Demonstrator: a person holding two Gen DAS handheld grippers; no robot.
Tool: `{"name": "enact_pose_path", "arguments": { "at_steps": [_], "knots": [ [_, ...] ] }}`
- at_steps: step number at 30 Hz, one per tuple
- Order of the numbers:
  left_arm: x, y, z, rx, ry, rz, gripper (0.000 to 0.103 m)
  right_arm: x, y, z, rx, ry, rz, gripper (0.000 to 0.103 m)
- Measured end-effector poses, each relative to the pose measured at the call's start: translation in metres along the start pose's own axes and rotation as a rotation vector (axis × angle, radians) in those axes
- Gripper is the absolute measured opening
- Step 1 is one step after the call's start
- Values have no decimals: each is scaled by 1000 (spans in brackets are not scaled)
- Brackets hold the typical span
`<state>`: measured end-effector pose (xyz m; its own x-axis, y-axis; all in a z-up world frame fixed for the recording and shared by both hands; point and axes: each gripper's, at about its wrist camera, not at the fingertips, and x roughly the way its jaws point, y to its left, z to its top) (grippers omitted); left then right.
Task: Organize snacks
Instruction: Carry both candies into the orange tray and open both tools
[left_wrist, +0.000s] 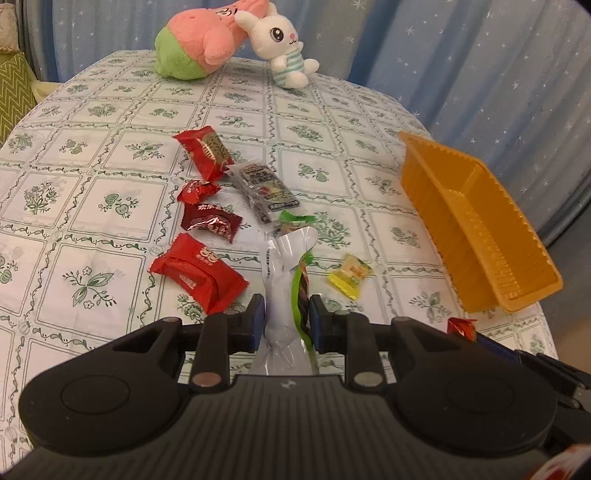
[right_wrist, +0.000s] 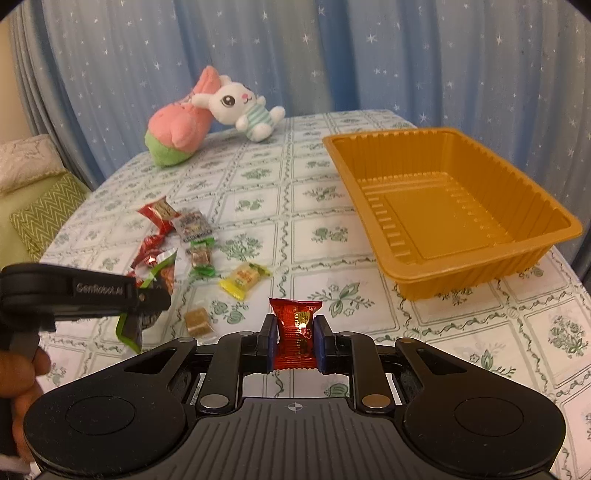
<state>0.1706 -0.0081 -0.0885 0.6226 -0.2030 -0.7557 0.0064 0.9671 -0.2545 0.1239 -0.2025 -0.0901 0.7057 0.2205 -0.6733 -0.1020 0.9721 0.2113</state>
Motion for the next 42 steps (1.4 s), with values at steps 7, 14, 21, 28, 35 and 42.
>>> {"name": "enact_pose_path", "arguments": {
  "at_steps": [7, 14, 21, 28, 35, 42],
  "knots": [
    [-17, -31, 7, 47, -26, -46, 23, -22, -18, 12, 42, -38, -11, 21],
    [-16, -82, 23, 115, -34, -138, 23, -38, -61, 39, 92, -94, -54, 21],
    [2, -131, 39, 142, -29, -204, 23, -35, -111, 71, 118, -117, -87, 21],
    [26, -168, 49, 143, -3, -252, 23, -20, -150, 89, 159, -96, -95, 21],
    [42, -187, 54, 155, 10, -273, 24, -16, -168, 94, 187, -91, -98, 21],
    [37, -175, 50, 149, -14, -232, 27, -17, -172, 97, 195, -91, -89, 21]
  ]
}}
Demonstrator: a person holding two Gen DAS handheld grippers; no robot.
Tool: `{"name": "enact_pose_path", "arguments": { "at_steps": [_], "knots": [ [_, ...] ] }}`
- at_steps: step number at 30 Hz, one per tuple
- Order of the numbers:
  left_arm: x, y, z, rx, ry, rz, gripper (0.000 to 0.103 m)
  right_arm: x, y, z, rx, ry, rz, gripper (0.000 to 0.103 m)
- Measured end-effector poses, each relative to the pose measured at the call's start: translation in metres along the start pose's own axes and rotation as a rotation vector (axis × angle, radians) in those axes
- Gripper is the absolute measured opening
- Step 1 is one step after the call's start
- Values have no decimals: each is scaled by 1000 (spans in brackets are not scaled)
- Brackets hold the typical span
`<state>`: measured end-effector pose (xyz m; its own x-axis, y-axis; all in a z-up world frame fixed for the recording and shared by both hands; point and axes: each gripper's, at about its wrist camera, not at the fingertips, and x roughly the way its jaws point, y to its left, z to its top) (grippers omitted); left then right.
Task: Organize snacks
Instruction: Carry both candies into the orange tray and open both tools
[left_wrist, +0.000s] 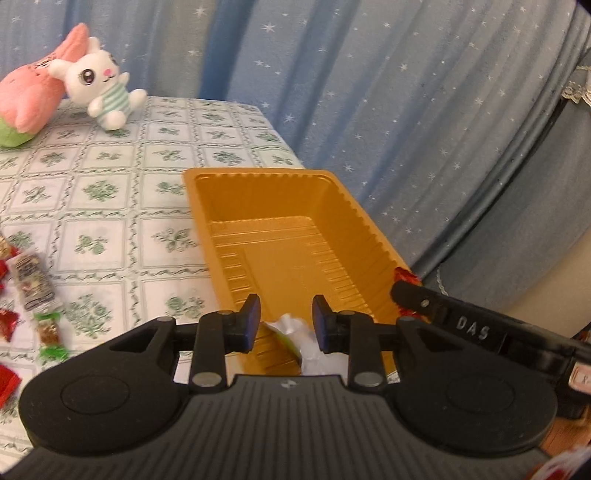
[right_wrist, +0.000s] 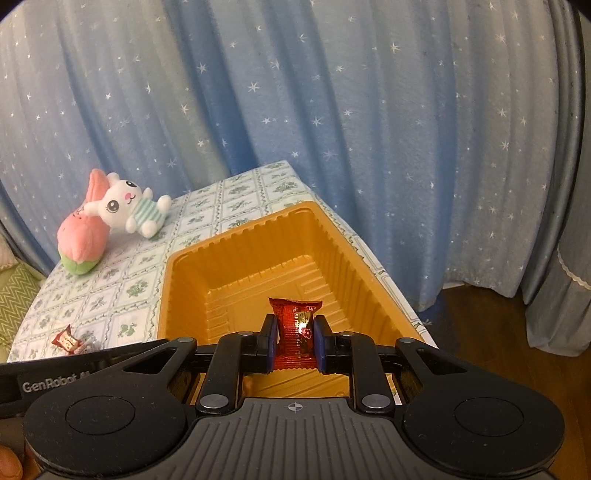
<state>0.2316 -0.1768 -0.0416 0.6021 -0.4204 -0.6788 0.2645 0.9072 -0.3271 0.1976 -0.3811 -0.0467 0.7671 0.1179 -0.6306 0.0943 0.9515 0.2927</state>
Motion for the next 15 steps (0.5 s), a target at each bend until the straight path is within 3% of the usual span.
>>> {"name": "enact_pose_path", "arguments": {
  "at_steps": [11, 12, 13, 15],
  "knots": [
    [-30, 17, -8, -9, -30, 41, 32, 3, 6, 5, 22, 23, 54, 23],
    [-32, 18, -9, -7, -33, 45, 33, 2, 6, 5, 31, 19, 55, 32],
    [-35, 19, -10, -4, -36, 51, 34, 0, 6, 6, 40, 12, 56, 49],
    [-42, 21, -14, -1, -42, 63, 34, -6, 4, 7, 56, -2, 57, 57]
  ]
}}
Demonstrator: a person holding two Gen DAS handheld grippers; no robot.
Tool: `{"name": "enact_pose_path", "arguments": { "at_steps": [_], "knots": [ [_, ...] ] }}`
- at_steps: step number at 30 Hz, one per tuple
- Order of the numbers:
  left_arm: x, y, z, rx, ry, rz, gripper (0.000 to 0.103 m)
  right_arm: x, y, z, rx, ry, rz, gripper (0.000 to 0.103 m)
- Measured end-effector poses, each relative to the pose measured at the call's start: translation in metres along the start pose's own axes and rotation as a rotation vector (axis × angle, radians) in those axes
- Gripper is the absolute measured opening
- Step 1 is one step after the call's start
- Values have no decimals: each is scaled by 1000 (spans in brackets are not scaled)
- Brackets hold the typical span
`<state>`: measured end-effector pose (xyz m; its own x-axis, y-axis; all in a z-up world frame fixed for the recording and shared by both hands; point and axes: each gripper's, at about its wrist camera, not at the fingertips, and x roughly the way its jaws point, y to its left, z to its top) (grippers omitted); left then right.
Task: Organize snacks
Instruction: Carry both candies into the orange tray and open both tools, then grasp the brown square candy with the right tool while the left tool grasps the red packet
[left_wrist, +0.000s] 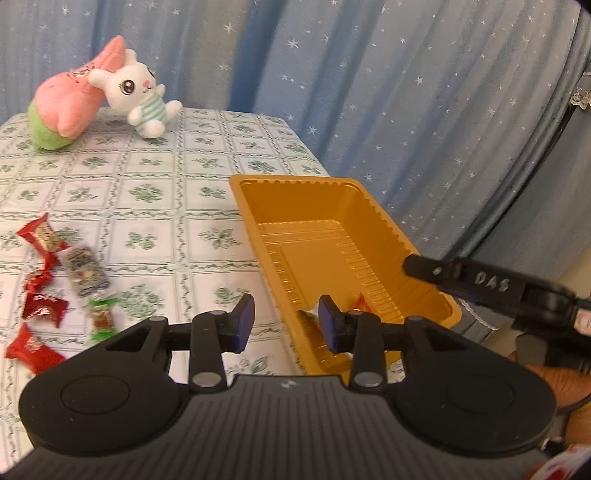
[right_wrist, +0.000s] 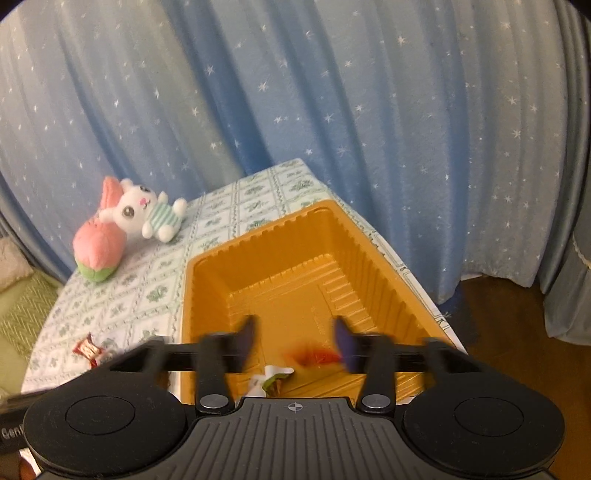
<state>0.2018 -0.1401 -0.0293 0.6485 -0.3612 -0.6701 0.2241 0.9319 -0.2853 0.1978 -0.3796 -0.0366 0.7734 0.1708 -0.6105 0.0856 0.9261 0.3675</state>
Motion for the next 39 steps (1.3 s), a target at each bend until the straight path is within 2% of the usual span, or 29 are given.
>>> {"name": "enact_pose_path", "arguments": {
  "at_steps": [2, 6, 9, 22, 31, 39],
  "knots": [
    [-7, 3, -3, 0, -4, 11, 35, -6, 1, 0, 3, -1, -6, 57],
    [-26, 11, -12, 3, -17, 48, 48, -26, 4, -3, 11, -7, -15, 57],
    [-42, 18, -20, 5, -21, 76, 50, -43, 13, -10, 16, -6, -12, 57],
    [-120, 65, -67, -42, -53, 190, 70, -98, 71, -61, -48, 15, 34, 57],
    [-168, 105, -90, -74, -84, 288, 78, -103, 108, -97, -93, 63, 66, 57],
    [-182, 127, -99, -111, -87, 313, 78, -101, 136, -114, -160, 83, 94, 57]
  ]
}}
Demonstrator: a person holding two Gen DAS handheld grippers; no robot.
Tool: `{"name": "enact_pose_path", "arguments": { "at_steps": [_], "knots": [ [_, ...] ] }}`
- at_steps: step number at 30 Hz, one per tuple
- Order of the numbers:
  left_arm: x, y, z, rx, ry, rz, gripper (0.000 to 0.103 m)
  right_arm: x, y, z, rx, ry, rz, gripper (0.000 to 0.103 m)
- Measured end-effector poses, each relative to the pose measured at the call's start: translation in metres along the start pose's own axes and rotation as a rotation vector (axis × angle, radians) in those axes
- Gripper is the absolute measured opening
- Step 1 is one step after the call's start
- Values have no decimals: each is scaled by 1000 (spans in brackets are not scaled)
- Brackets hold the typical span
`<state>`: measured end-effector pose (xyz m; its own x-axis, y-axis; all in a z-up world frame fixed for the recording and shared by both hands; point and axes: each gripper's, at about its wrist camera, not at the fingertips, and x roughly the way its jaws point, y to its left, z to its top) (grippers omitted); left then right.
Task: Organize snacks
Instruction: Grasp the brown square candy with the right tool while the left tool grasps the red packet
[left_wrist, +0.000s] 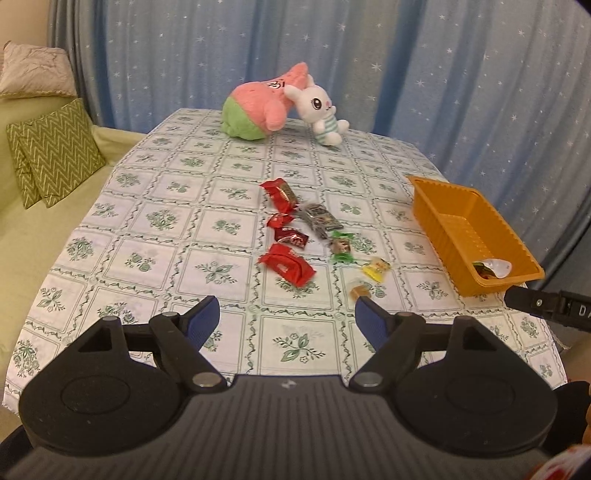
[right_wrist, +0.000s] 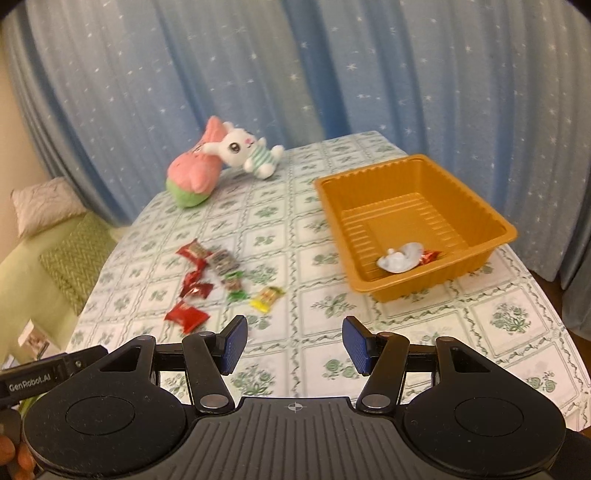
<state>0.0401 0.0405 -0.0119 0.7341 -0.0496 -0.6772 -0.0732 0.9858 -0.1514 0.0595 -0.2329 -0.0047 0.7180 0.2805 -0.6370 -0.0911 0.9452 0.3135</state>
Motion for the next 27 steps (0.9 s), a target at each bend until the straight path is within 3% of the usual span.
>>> {"name": "enact_pose_path", "arguments": {
  "at_steps": [14, 27],
  "knots": [
    [18, 3, 2, 10, 19, 18, 82, 27, 18, -8, -71, 29, 25, 57],
    [70, 17, 13, -8, 68, 39, 82, 104, 42, -17, -195, 84, 91, 57]
  ]
}}
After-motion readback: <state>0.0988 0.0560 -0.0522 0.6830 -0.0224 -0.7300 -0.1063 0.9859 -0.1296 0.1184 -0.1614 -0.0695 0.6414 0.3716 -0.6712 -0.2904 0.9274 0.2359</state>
